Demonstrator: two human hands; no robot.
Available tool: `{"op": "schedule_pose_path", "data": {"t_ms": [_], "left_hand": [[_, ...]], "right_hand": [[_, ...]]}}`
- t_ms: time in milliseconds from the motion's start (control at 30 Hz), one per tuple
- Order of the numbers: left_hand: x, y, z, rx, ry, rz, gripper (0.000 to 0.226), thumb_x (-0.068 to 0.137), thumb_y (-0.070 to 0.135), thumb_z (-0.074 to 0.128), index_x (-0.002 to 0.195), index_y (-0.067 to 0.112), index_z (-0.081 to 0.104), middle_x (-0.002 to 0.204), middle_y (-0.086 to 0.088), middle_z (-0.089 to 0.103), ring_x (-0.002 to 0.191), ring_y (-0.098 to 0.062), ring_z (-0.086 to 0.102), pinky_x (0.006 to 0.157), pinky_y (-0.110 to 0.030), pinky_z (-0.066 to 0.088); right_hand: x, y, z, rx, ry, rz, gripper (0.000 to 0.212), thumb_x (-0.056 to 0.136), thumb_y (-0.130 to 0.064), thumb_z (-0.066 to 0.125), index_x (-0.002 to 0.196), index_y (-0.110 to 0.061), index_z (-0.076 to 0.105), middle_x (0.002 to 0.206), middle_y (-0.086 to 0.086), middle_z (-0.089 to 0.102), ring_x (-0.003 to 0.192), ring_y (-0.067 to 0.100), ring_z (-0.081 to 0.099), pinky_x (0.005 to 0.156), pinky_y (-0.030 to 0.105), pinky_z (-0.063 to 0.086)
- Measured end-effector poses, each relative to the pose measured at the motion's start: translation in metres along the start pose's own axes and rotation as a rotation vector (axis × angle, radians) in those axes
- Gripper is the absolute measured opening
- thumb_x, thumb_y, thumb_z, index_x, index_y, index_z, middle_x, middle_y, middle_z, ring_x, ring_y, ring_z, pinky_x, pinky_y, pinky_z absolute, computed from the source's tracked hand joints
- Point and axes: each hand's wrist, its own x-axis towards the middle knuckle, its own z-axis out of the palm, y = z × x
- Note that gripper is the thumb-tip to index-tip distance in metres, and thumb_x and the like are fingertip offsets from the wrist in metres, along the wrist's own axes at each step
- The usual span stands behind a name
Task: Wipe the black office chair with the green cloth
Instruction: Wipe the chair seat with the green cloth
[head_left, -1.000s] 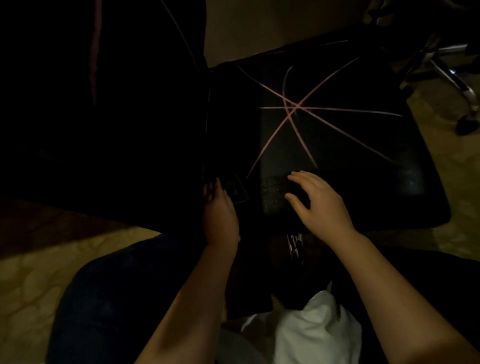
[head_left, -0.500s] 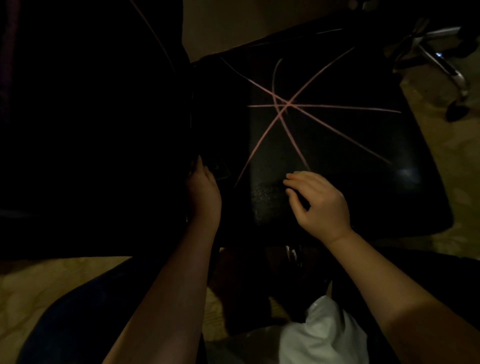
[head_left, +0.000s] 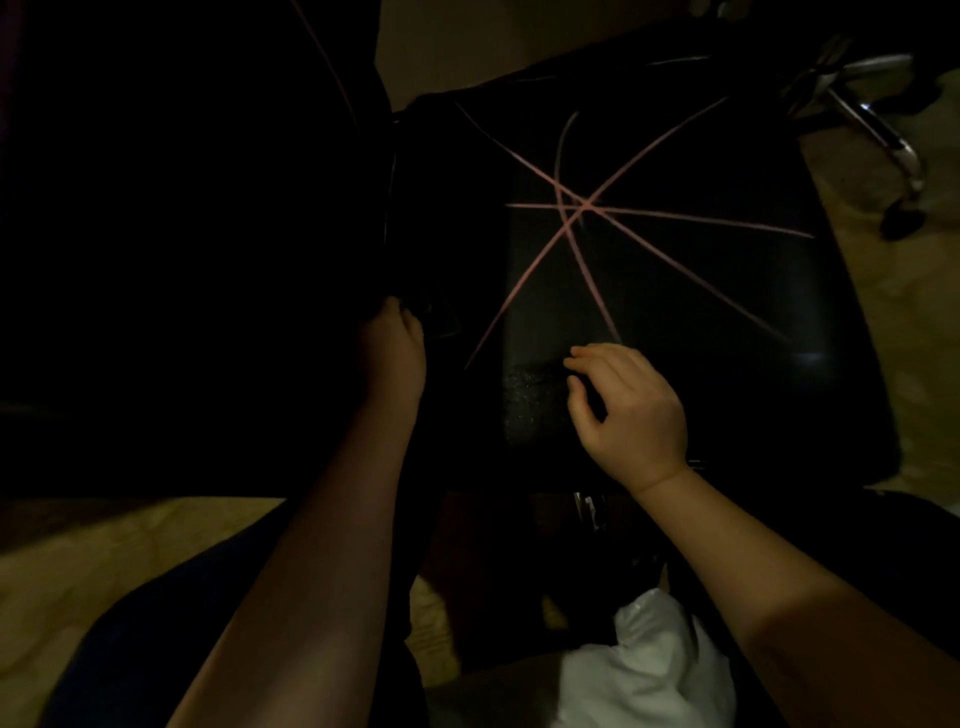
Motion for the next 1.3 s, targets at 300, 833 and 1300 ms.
{"op": "schedule_pose_path", "data": {"t_ms": [300,833,1300], "left_hand": [[-0.055,-0.016,-0.017,0.261,-0.019,0.123,0.030,0.104,0.022,0.038,0.113,0.001,0.058,0.089,-0.022,0.063,0.081,-0.036,0.062,0.058,-0.033,0.033],[-0.125,-0.015,-0.003,0.188,-0.097,0.001,0.067,0.100,0.039,0.038,0.153,0.003,0.018,0.162,-0.016,0.009,0.151,-0.026,0.002,0.122,-0.039,0.012],[-0.014,0.007,0.014,0.096,-0.052,0.046,0.049,0.105,0.016,0.032,0.150,0.001,0.027,0.161,-0.013,0.020,0.150,-0.025,0.012,0.121,-0.032,0.009]], "right_hand": [[0.000,0.001,0.002,-0.024,-0.011,0.017,0.018,0.087,-0.011,0.061,0.101,-0.010,0.071,0.107,0.002,0.069,0.105,0.017,0.061,0.083,0.034,0.053],[-0.002,0.000,0.005,0.015,0.007,0.033,0.020,0.086,-0.008,0.059,0.102,-0.010,0.072,0.108,0.002,0.069,0.106,0.018,0.061,0.085,0.034,0.053],[-0.001,-0.014,0.011,0.029,0.025,0.063,0.021,0.084,-0.002,0.063,0.102,-0.007,0.073,0.110,0.005,0.070,0.108,0.022,0.064,0.087,0.039,0.054]]}}
